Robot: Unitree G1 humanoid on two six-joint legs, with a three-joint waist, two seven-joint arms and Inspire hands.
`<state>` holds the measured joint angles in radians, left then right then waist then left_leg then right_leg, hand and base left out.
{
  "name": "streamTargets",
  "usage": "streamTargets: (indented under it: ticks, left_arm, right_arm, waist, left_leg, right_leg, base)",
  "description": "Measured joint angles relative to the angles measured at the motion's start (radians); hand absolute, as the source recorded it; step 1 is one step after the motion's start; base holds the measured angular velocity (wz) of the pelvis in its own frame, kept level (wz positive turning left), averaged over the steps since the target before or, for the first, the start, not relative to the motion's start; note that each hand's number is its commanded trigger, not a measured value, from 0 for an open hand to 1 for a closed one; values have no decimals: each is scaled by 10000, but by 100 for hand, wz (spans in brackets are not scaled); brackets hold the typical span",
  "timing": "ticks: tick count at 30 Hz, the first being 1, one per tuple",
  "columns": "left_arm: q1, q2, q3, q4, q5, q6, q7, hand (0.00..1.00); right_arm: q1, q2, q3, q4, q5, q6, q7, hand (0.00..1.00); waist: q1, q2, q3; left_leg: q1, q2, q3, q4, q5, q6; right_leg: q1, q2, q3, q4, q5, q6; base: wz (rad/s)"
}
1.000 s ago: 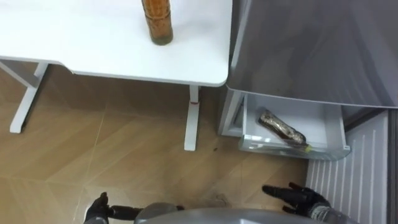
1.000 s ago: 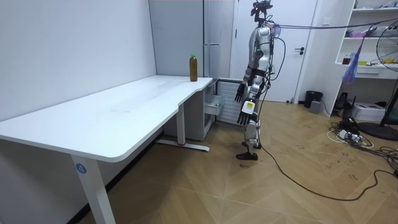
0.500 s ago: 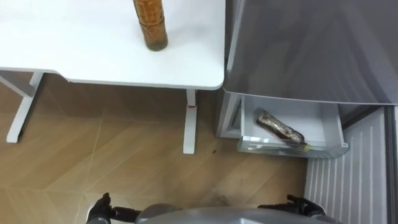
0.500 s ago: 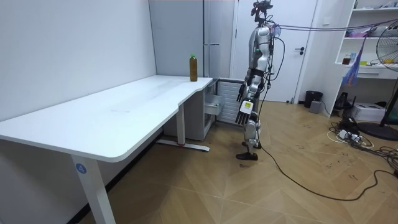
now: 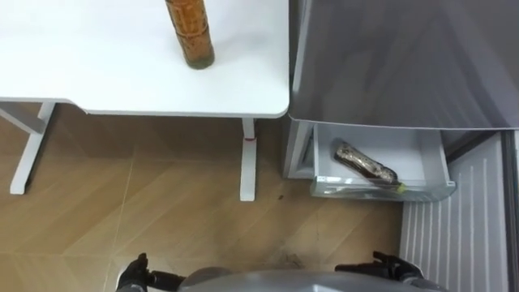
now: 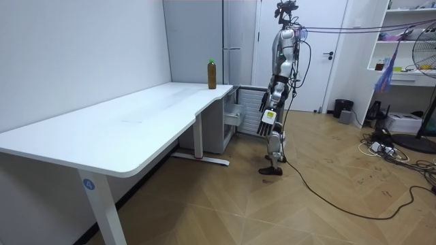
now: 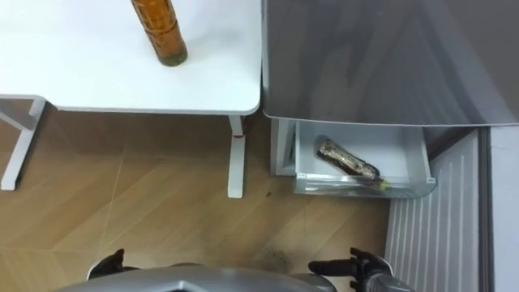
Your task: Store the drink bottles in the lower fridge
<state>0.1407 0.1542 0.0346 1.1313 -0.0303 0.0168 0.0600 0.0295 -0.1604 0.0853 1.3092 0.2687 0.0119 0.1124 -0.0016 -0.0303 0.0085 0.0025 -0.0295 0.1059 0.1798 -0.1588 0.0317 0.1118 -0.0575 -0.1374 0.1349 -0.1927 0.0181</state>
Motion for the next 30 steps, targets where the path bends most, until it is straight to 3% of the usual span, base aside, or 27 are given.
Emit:
streamTargets:
  ticks: [10,19,21,30]
  left_arm:
    - [-28,-52,263,-56,15,12,302,0]
    - [-344,-120,1034,-197,12,-240,1635,0]
    - [-322,-204,1546,-854,1,-248,2181,0]
    - [-294,-234,1779,-2936,-467,-732,3876,0]
  right_arm:
    - [-12,26,12,15,61,23,92,0]
    - [17,61,-33,183,6,-11,96,0]
    - [20,74,-149,94,-71,-4,90,0]
    - [43,58,-366,39,-324,-6,2,0]
  waist:
    - [60,-70,-12]
    - [48,-134,-48]
    - [89,-179,-58]
    - [187,-154,-107]
  left_leg:
    - [169,2,-15,10,-34,-5]
    - [265,-17,-56,-1,-35,-4]
    - [258,-29,-138,12,-38,-8]
    - [244,-21,-242,17,-52,-24]
  right_leg:
    - [95,-1,-44,-21,-6,6]
    - [230,-6,-92,-29,-10,12]
    - [253,-6,-169,-48,-20,20]
    - [260,17,-165,-96,-24,6]
  base:
    - [0]
    - [2]
    - [9]
    - [1]
